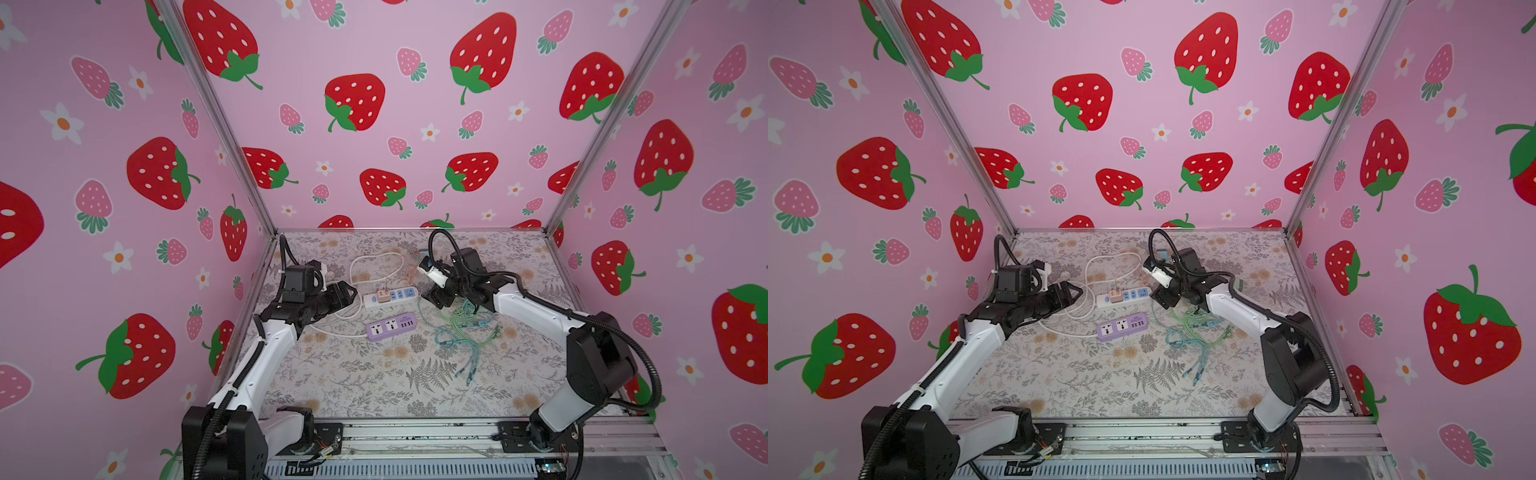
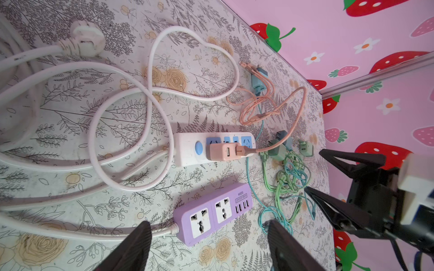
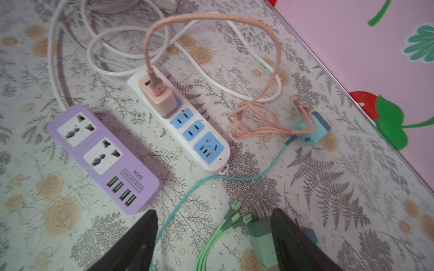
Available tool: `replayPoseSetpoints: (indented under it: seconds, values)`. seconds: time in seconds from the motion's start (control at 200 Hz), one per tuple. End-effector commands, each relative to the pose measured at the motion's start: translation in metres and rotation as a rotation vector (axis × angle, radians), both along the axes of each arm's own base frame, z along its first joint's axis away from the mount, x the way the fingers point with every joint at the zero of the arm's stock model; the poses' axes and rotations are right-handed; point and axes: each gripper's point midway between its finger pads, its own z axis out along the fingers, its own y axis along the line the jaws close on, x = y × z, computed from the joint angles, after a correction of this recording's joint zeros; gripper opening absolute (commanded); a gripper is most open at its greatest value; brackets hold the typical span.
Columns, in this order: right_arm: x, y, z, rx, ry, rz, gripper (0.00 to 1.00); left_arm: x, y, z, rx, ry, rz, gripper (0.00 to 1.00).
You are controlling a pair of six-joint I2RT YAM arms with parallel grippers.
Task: Insert the plug
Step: 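Open the right gripper and lift it away from the plugged charger, then lower the open right gripper over the teal charger beside the green one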
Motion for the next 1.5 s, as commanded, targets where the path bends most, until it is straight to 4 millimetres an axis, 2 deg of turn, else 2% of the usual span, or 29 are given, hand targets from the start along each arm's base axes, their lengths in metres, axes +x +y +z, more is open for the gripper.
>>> replayPoseSetpoints:
  seconds: [0.0, 0.115, 0.27, 0.465, 0.7, 1.015, 1.256, 1.426, 1.496]
  values:
    - [0.028, -0.031, 0.003, -0.025, -0.034, -0.192, 0.77, -0.007, -0.005, 0.008, -0.029, -0.005, -0.033, 0.8]
    - [0.049, -0.051, 0.0, -0.042, -0.038, -0.293, 0.74, -0.011, -0.006, 0.01, -0.033, -0.005, -0.039, 0.8]
    - [0.071, -0.067, -0.011, -0.099, -0.045, -0.356, 0.7, -0.017, -0.006, 0.015, -0.032, -0.013, -0.043, 0.8]
    - [0.092, -0.076, -0.035, -0.21, -0.031, -0.344, 0.67, -0.024, -0.005, 0.022, -0.027, -0.023, -0.046, 0.8]
    - [0.106, -0.084, -0.058, -0.277, -0.006, -0.302, 0.65, -0.035, -0.002, 0.028, -0.007, -0.032, -0.048, 0.8]
    - [0.106, -0.1, -0.092, -0.329, 0.101, -0.299, 0.64, -0.05, 0.007, 0.029, 0.054, -0.027, -0.028, 0.8]
    - [0.102, -0.11, -0.106, -0.337, 0.14, -0.291, 0.61, -0.051, 0.007, 0.032, 0.057, -0.031, -0.032, 0.8]
    - [0.098, -0.107, -0.11, -0.331, 0.156, -0.249, 0.59, -0.049, 0.007, 0.033, 0.056, -0.036, -0.033, 0.8]
    - [0.089, -0.107, -0.116, -0.346, 0.191, -0.219, 0.59, -0.049, 0.007, 0.032, 0.056, -0.033, -0.033, 0.8]
